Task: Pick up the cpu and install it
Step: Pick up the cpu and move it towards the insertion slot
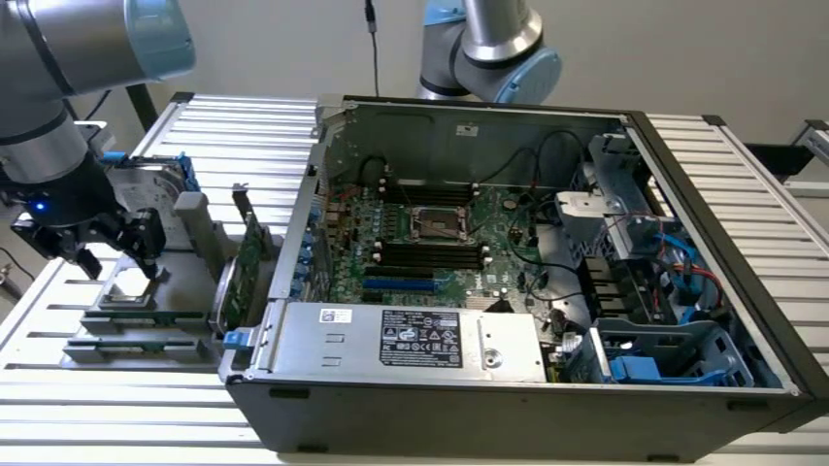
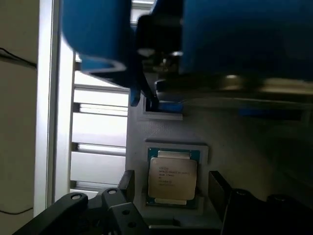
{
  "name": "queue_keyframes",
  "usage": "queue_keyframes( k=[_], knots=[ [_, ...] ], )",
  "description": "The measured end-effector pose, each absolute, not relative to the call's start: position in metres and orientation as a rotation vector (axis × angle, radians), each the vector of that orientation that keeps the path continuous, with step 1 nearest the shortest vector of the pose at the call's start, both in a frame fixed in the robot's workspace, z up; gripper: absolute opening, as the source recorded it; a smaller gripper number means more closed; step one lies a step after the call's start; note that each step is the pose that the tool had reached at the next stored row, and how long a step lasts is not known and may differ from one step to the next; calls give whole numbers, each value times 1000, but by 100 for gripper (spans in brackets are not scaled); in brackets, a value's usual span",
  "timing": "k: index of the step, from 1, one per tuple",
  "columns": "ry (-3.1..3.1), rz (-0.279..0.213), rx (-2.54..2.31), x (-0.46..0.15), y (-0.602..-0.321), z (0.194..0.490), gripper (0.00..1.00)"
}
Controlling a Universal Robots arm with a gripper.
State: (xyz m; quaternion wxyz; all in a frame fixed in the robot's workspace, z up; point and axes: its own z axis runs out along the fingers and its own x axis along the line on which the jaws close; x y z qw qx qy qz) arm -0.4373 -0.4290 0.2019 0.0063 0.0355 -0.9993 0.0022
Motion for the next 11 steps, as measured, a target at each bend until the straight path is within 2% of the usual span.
queue_keyframes(
  k=[11],
  knots=[
    [-3132,6,90,-437,-431,193,71]
  ],
)
